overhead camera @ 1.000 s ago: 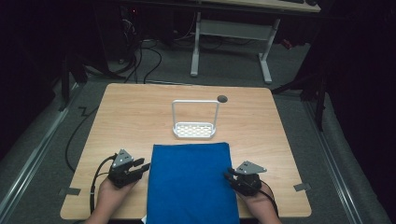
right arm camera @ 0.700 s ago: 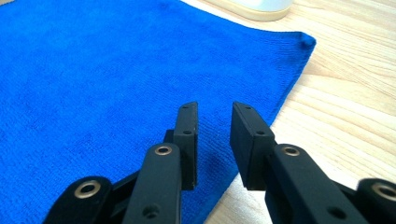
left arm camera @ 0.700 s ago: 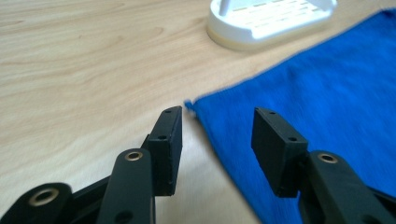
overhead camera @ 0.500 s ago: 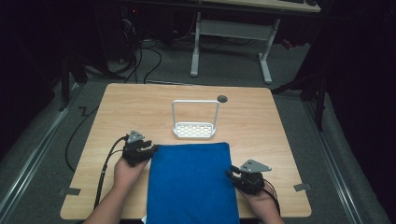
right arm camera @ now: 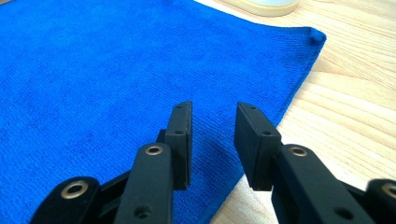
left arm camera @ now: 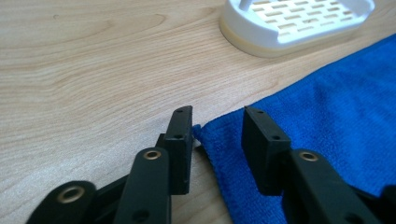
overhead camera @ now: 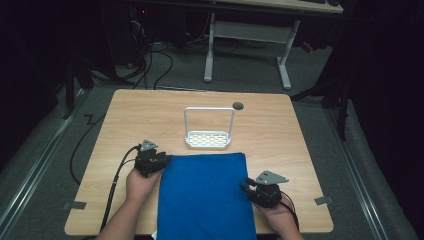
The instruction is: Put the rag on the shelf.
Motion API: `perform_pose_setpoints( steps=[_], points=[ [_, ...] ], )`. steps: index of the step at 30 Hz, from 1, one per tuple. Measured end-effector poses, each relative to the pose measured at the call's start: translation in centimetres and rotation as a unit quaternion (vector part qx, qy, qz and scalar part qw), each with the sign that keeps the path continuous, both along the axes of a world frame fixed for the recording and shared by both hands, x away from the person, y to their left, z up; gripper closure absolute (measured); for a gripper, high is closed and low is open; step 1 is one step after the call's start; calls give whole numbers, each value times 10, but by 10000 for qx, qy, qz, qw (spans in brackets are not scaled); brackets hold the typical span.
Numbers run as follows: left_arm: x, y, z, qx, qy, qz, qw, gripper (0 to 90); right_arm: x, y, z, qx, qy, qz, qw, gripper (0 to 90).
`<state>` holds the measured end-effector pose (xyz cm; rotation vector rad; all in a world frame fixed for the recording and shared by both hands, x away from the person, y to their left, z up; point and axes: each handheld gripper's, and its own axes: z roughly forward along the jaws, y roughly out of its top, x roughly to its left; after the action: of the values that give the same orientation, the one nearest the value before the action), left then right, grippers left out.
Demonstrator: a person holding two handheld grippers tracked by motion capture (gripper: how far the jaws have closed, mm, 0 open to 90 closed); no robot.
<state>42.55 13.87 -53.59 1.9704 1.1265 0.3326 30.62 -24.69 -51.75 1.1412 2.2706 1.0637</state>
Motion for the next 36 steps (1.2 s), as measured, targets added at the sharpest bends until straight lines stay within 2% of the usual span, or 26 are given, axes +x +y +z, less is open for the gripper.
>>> perform_pose_setpoints(
  steps=[4, 8, 11, 15, 19, 20, 22, 27, 30, 33, 36],
  points=[
    [-4, -6, 0, 277, -159, -108, 9994, 748, 0, -1, -1, 15, 0, -5, 10000, 668],
    [-4, -6, 0, 268, -134, -246, 9992, 849, 2, -2, -2, 95, 10, -149, 9998, 640],
    [-5, -7, 1, 351, -175, -310, 9988, 870, 6, -1, -1, 143, -47, -325, 9994, 616],
    [-4, -6, 0, 227, -87, -328, 9992, 871, 28, 1, 1, 124, 67, -698, 9975, 591],
    [-4, -6, 1, 254, -127, -374, 9989, 871, 53, 4, -3, 60, 127, -927, 9956, 566],
    [-4, -6, 1, 256, -125, -375, 9989, 871, 60, 4, -4, 13, 200, -1008, 9947, 553],
    [-4, -6, 1, 239, -115, -373, 9990, 871, 73, 4, -7, -35, 167, -1137, 9934, 552],
    [-4, -5, 1, 207, -101, -380, 9990, 870, 98, 3, -8, 81, 320, -1297, 9910, 549],
    [-4, -5, 1, 179, -95, -380, 9991, 870, 103, 4, -9, 65, 373, -1294, 9909, 571],
    [-3, -4, 1, 167, -96, -371, 9991, 870, 102, 7, -11, 51, 390, -1248, 9914, 632],
    [-3, -3, 1, 144, -90, -353, 9992, 870, 100, 10, -11, -89, 344, -1160, 9926, 749]
  ],
)
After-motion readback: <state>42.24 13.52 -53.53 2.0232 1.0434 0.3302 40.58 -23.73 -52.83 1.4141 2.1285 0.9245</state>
